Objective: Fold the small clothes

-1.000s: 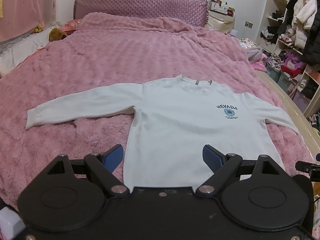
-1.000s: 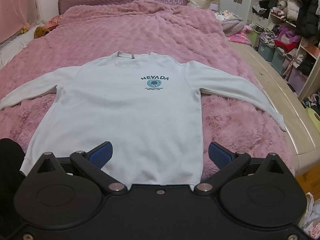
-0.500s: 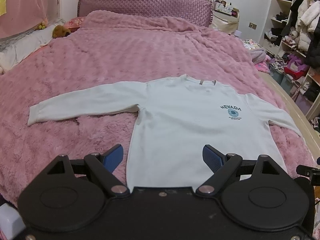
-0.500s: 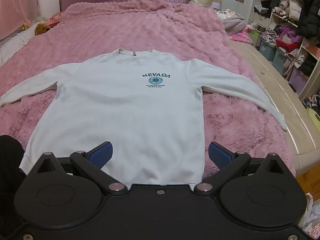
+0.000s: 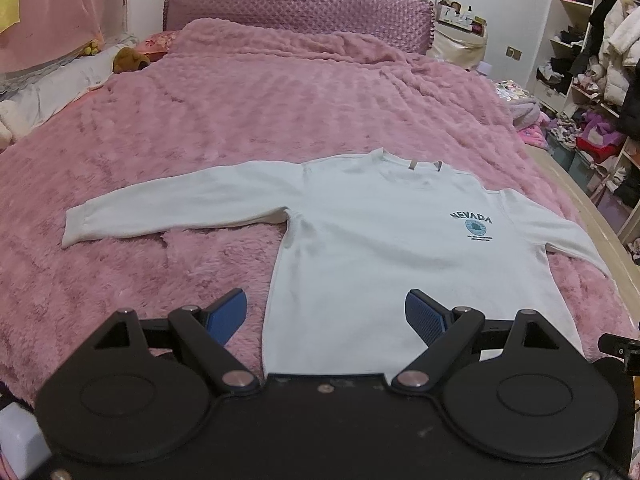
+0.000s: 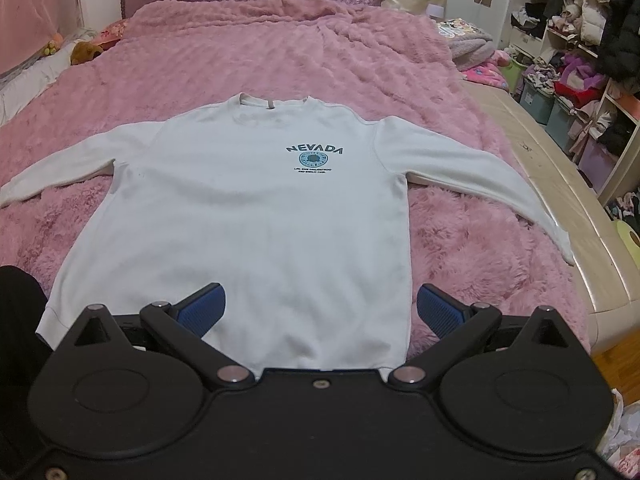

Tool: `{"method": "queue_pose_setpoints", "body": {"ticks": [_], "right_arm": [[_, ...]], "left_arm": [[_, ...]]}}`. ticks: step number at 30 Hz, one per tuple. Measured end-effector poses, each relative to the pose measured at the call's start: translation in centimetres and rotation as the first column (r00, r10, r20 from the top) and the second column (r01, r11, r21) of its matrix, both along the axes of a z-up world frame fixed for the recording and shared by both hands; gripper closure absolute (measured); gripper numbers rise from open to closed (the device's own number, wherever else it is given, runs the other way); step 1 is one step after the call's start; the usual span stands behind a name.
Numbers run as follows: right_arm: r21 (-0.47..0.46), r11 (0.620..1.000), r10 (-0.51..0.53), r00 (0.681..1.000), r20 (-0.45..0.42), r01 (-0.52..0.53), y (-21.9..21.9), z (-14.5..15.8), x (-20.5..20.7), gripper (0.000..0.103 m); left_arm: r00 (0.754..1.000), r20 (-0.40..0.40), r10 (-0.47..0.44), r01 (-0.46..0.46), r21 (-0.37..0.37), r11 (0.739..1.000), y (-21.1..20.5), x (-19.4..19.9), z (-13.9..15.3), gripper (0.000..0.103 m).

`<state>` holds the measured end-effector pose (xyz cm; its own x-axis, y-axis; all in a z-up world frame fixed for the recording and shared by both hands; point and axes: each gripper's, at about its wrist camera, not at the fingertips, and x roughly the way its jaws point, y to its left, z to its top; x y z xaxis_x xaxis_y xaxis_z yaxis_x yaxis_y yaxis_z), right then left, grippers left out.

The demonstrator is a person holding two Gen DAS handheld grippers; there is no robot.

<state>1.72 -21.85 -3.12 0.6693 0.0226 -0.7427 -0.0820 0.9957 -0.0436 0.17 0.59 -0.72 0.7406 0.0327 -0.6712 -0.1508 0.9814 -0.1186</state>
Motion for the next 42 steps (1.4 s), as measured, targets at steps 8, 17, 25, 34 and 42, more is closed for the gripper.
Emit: {"method": "queue_pose_setpoints", "body": {"ticks": [8, 17, 25, 34, 42], "right_arm": [[-0.007, 1.000, 0.005, 1.000, -0.007, -0.005, 0.4, -0.1, 0.3, 0.003], [-0.031, 0.999, 0.030, 0.999, 0.025, -0.030, 1.9, 0.2, 1.9, 0.003], [-0.023, 0.997, 0.077, 0.996, 0.034, -0.077, 5.6, -0.4, 6.9, 0.003], [-0.106, 0.993, 0.062, 0.998, 0.014, -0.060, 9.6, -2.0, 13.6, 0.003], [-0.155, 0.988, -0.035, 0.997, -0.064, 0.024, 9.1, -5.0, 17.4, 0.003]], "left_arm": [[1.000, 0.001, 0.016, -0.016, 0.000, 1.000, 0.3, 0.0, -0.1, 0.014], [0.998, -0.007, 0.058, -0.058, 0.011, 0.998, 2.1, 0.5, -0.7, 0.014], [0.963, -0.009, 0.268, -0.268, 0.026, 0.963, 11.9, 3.3, -3.5, 0.014], [0.808, -0.081, 0.584, -0.590, -0.098, 0.802, 31.1, 10.0, -12.7, 0.015], [0.705, -0.137, 0.696, -0.708, -0.201, 0.677, 39.2, 14.7, -19.0, 0.019]]}}
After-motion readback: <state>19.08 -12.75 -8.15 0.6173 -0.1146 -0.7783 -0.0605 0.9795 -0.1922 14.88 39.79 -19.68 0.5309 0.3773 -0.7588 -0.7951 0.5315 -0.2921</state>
